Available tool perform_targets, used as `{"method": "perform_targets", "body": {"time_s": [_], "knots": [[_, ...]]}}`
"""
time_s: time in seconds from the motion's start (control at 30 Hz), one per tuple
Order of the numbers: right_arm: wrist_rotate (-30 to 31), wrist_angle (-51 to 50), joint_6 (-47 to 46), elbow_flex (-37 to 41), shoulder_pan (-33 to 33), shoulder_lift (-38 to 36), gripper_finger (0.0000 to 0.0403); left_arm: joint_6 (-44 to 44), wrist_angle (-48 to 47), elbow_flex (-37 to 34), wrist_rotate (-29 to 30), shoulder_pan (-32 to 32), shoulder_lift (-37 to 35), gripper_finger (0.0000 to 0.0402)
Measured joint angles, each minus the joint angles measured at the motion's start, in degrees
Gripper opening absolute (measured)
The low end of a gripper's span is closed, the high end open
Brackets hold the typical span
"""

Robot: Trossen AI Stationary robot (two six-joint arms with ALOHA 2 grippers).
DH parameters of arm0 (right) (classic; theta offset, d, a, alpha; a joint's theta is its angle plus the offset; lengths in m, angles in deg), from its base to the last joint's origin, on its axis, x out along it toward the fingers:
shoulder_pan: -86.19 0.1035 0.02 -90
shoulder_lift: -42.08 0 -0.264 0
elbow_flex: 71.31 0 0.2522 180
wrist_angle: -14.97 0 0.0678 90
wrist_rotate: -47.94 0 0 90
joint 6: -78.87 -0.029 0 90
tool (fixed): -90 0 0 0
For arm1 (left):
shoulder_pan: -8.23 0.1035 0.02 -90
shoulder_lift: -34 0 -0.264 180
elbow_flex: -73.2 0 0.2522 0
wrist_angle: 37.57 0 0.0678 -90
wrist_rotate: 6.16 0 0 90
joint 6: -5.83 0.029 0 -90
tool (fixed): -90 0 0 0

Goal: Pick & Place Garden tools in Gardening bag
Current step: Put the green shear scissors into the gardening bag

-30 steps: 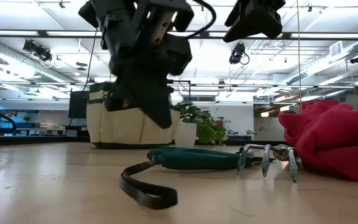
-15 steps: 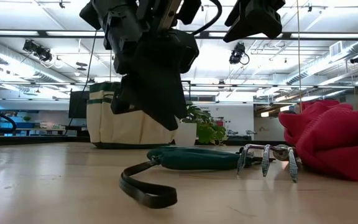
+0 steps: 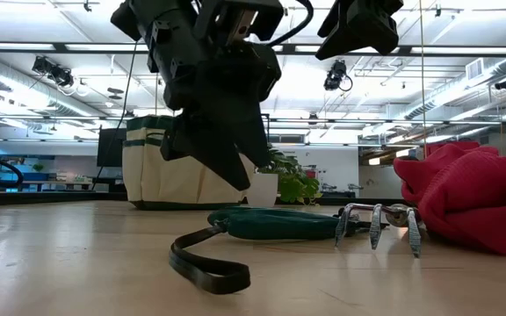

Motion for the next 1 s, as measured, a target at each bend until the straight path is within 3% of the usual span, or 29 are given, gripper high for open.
{"method": "perform_targets", "body": {"time_s": [0.8, 1.0], "knots": [[-0.90, -0.69, -0.92, 0.02, -0.02, 0.00, 0.0261, -0.36, 1.52, 0.04, 0.69, -1.86, 3.42, 0.0186], [-0.88, -0.81, -0.99, 0.02, -0.02, 0.00, 0.0261, -0.41, 3.28, 0.21, -1.49, -2.10, 5.69, 0.0186]]}}
